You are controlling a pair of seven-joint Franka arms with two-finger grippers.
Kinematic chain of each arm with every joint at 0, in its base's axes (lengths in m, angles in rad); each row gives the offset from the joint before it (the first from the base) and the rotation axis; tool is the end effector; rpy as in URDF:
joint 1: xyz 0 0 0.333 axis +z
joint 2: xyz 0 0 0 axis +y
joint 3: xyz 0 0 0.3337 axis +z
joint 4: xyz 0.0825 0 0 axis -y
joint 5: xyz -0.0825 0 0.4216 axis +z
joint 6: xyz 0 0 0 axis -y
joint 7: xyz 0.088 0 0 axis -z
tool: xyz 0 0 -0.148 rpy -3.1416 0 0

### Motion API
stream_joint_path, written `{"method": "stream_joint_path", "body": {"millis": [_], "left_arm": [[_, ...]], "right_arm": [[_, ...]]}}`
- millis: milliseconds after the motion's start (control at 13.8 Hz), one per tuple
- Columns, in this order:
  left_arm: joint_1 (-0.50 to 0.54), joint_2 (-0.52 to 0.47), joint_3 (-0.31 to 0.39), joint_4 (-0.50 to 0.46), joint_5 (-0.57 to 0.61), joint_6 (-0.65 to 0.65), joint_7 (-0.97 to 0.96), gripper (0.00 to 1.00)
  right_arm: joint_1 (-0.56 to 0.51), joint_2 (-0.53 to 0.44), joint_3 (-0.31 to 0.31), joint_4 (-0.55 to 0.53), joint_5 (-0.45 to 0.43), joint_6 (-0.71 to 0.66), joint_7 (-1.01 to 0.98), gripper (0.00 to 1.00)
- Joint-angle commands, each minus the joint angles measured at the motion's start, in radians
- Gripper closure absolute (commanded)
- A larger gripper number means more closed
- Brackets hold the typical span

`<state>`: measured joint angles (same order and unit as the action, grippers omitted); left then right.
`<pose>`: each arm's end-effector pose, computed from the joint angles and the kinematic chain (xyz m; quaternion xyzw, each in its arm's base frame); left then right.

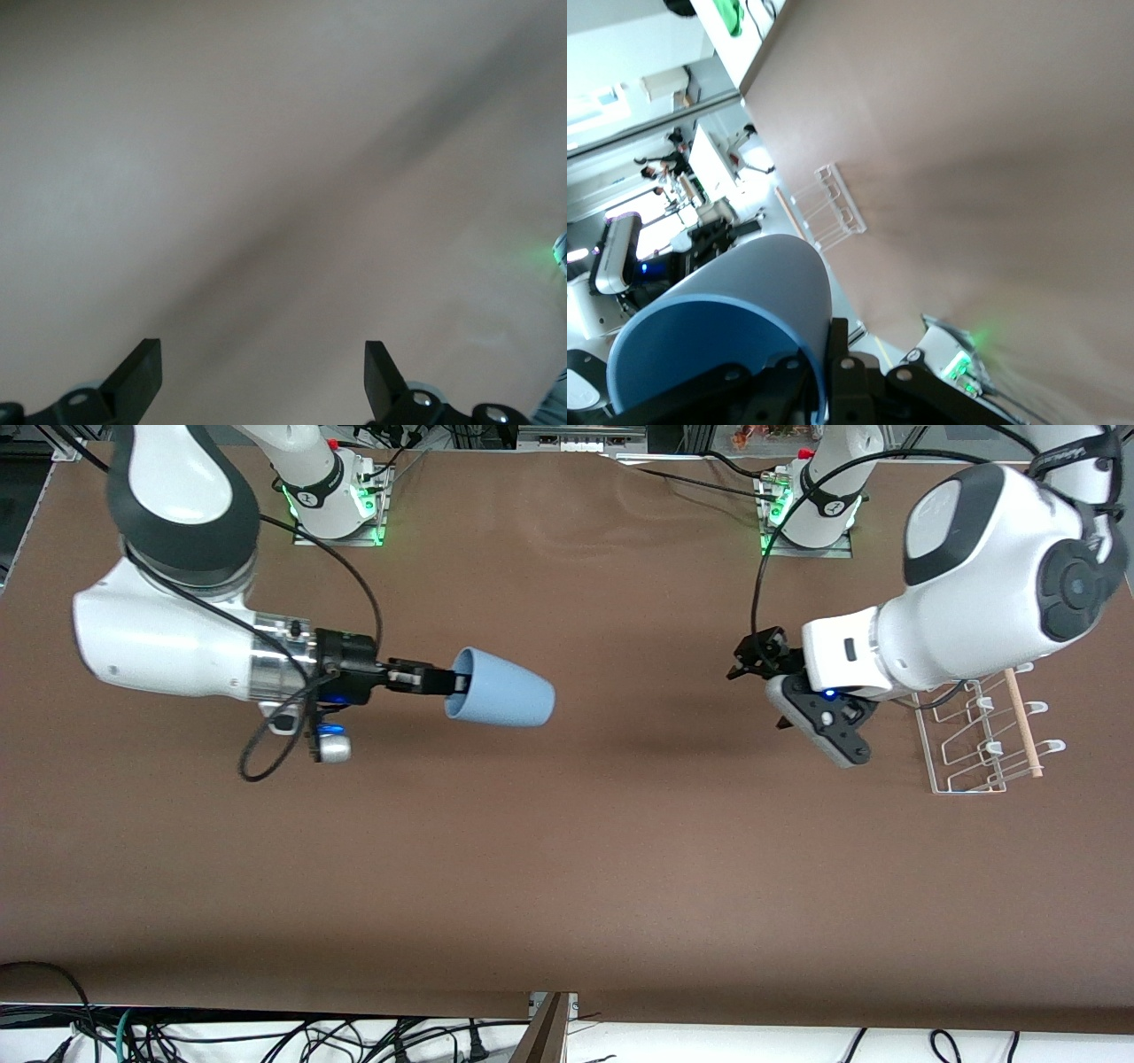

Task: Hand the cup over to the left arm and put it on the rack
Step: 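Lift the cup with the right gripper while the left gripper approaches, then close the left gripper around the cup's base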

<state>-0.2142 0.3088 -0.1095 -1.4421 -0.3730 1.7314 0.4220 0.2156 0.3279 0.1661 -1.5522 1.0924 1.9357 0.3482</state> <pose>0.6476 -0.2586 0.4934 0.9243 -0.3254 0.0011 0.1993 0.6439 0.3448 0.4925 -0.8428 0.1610 0.1614 0.4875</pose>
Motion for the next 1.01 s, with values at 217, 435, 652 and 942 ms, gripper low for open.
{"method": "stream_joint_path", "body": {"millis": [217, 435, 652, 942], "left_arm": [[-0.060, 0.021, 0.004, 0.006, -0.119, 0.088, 0.331, 0.00], [-0.060, 0.024, 0.004, -0.006, -0.147, 0.122, 0.536, 0.00], [-0.059, 0.003, -0.030, -0.024, -0.147, 0.122, 0.561, 0.00], [-0.062, 0.007, -0.105, -0.064, -0.133, 0.223, 0.570, 0.00]], "right_arm": [[0.005, 0.005, 0.102, -0.048, 0.064, 0.058, 0.008, 1.00], [0.013, 0.007, 0.113, -0.080, 0.064, 0.086, 0.006, 1.00], [0.019, 0.034, 0.144, -0.077, 0.064, 0.149, 0.008, 1.00], [0.030, 0.062, 0.191, -0.071, 0.063, 0.267, 0.066, 1.00]]}}
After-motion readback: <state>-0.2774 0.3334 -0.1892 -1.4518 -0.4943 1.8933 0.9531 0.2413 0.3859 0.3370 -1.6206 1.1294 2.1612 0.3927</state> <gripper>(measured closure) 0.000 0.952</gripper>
